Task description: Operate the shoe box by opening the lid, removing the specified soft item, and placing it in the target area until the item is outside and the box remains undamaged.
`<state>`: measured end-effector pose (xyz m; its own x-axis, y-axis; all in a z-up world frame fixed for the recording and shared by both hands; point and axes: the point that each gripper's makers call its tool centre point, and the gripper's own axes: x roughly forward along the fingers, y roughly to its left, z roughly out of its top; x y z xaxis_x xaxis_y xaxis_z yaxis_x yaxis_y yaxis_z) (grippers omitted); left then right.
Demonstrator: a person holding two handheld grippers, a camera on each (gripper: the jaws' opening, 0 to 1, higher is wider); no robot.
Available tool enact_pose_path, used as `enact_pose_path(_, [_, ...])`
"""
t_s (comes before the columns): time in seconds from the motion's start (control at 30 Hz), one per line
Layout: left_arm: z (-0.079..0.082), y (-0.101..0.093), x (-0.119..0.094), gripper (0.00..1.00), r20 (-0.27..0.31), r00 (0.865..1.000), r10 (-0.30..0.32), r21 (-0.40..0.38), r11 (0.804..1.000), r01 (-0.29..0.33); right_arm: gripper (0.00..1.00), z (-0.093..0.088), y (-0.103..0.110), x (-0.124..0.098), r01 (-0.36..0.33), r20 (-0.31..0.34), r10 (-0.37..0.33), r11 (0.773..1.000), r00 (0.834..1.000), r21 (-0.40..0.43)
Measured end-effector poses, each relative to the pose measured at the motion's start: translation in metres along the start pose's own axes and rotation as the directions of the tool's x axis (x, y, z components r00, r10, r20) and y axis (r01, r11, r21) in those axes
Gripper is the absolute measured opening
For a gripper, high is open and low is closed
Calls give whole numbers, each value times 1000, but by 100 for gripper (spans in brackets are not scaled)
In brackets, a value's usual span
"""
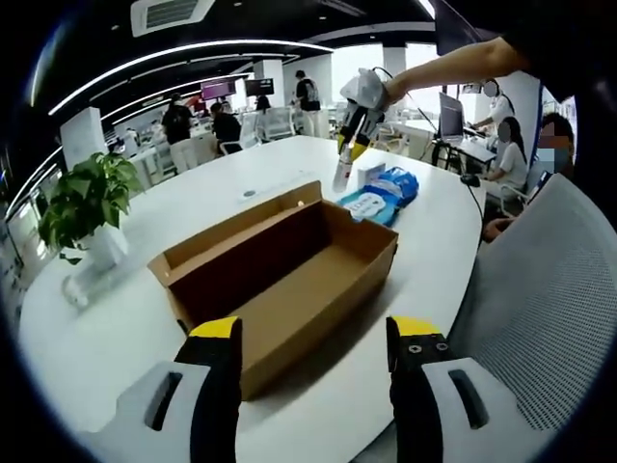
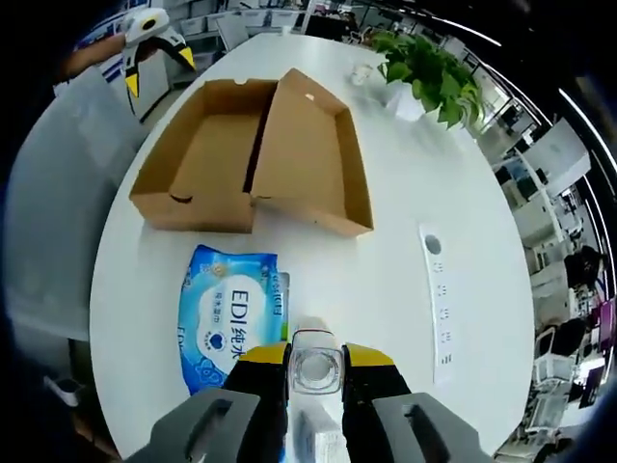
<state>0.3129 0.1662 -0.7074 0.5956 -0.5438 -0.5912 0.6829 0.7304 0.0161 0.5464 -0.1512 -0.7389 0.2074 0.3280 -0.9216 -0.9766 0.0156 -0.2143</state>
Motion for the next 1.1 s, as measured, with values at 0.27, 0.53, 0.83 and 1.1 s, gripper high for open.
enact_pose_path(0.27, [-5, 0, -1, 61, -11, 1000, 9, -11, 1000, -9, 17, -6, 3, 13, -42, -44, 41, 999, 998, -25])
enact_pose_path(0.53, [-9, 1, -2, 61, -22, 1000, 14, -16, 1000, -14, 17, -4, 7, 22, -74, -76, 70, 996, 995, -57])
enact_pose_path(0.83, [-16, 1, -4, 61, -33, 999, 17, -25, 1000, -18, 17, -4, 7, 27, -95, -85, 90, 994, 992, -57])
enact_pose_path(1.1, [-18, 3, -3, 61, -40, 999, 17, -30, 999, -19, 18, -5, 5, 28, -101, -94, 97, 994, 991, -47])
